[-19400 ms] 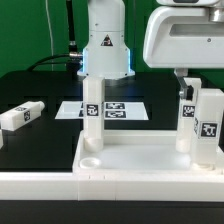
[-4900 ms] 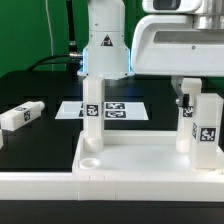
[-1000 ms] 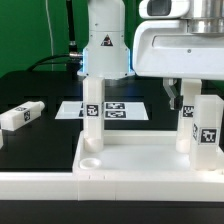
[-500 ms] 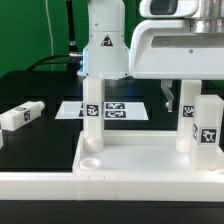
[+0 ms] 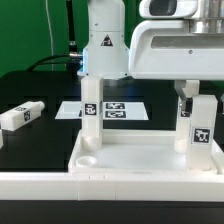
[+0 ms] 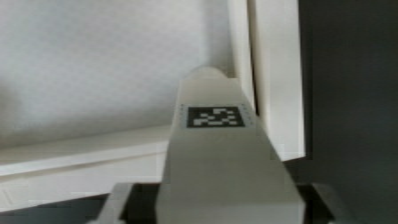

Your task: Assemble desk

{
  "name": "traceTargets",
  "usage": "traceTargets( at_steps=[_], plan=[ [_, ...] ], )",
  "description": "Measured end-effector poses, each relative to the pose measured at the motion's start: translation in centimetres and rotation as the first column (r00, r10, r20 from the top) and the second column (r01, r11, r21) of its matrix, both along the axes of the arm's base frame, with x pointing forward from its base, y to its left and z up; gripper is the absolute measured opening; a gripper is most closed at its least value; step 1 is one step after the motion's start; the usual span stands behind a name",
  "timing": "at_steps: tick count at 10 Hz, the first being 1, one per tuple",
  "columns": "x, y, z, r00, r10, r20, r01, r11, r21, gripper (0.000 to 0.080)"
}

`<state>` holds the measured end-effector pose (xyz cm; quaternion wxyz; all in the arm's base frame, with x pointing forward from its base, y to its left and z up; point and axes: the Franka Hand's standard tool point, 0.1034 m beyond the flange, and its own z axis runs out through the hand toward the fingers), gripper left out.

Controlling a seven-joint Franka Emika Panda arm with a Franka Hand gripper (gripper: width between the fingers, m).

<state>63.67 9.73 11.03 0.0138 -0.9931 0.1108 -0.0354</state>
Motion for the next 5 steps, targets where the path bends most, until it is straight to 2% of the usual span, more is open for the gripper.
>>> traceTargets(
  at_steps=[3, 5],
  plan=[
    [0.0, 0.02, -0.01, 0.978, -0.206, -0.006, 0.207, 0.978, 0.016, 0.0288],
    [0.03, -0.21, 0.02, 0.923, -0.385, -0.018, 0.386, 0.921, 0.047, 0.0288]
  ],
)
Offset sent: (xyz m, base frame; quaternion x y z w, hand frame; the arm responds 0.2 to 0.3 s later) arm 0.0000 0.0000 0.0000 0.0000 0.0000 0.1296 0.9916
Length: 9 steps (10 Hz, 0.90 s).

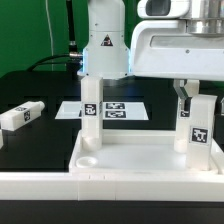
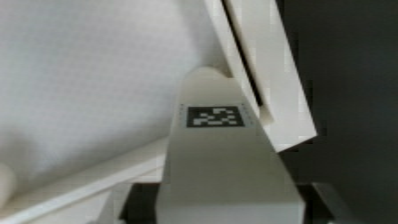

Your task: Assemble desk

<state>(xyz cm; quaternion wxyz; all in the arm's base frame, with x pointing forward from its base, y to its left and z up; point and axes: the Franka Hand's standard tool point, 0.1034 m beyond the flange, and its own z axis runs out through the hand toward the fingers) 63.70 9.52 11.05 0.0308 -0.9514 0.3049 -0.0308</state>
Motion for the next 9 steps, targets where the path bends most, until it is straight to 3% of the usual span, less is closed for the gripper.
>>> traceTargets(
  at_steps=[5, 9],
  plan=[
    [-0.07, -0.02, -0.04, 0.917, -0.398, -0.02, 0.399, 0.916, 0.04, 0.029],
    [-0.14, 0.71, -0.07, 0.74, -0.671, -0.054, 0.673, 0.737, 0.067, 0.029]
  ],
)
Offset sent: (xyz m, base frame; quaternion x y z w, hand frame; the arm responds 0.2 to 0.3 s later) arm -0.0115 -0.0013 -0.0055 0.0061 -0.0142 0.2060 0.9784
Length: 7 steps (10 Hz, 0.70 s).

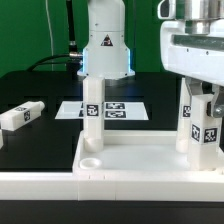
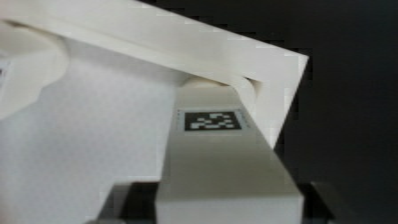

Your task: Assemble desk

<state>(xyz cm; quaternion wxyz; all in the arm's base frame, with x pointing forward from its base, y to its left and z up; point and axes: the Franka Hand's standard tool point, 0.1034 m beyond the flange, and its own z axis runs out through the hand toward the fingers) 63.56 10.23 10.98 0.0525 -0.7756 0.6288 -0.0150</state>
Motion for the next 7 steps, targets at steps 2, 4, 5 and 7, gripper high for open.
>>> traceTargets(
  at_steps=[2, 4, 5, 7],
  plan=[
    [0.0, 0.11, 0.0, 0.988, -0.153, -0.011, 0.154, 0.988, 0.022, 0.029],
    [-0.01, 0.1, -0.03, 0.985, -0.171, -0.013, 0.171, 0.985, 0.023, 0.029],
    [-0.04, 0.07, -0.12, 0.99, -0.142, -0.012, 0.142, 0.99, 0.02, 0.0411],
    [-0.09, 0.03, -0.26, 0.997, -0.072, -0.009, 0.072, 0.997, 0.012, 0.0617]
  ],
)
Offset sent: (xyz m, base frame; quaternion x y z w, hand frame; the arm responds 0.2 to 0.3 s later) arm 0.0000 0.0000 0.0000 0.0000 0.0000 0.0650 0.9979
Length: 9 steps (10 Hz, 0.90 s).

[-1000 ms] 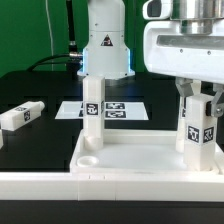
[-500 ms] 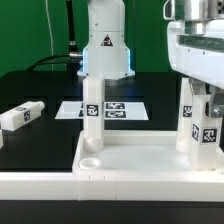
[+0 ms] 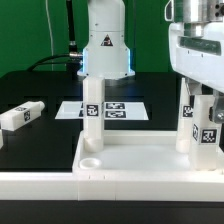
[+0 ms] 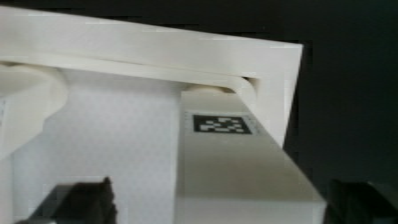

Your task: Assemble desk

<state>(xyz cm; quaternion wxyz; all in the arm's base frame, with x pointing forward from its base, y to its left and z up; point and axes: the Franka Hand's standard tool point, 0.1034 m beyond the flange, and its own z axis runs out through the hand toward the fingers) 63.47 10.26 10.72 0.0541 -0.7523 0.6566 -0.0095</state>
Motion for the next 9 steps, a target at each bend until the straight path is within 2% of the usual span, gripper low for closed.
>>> traceTargets(
  at_steps=[4, 9],
  plan=[
    [0.01, 0.15, -0.02, 0.923, 0.384, 0.013, -0.383, 0.922, -0.051, 0.0648],
    [0.3, 0.2, 0.14, 0.697, 0.717, 0.002, -0.712, 0.693, -0.108, 0.0649]
  ],
)
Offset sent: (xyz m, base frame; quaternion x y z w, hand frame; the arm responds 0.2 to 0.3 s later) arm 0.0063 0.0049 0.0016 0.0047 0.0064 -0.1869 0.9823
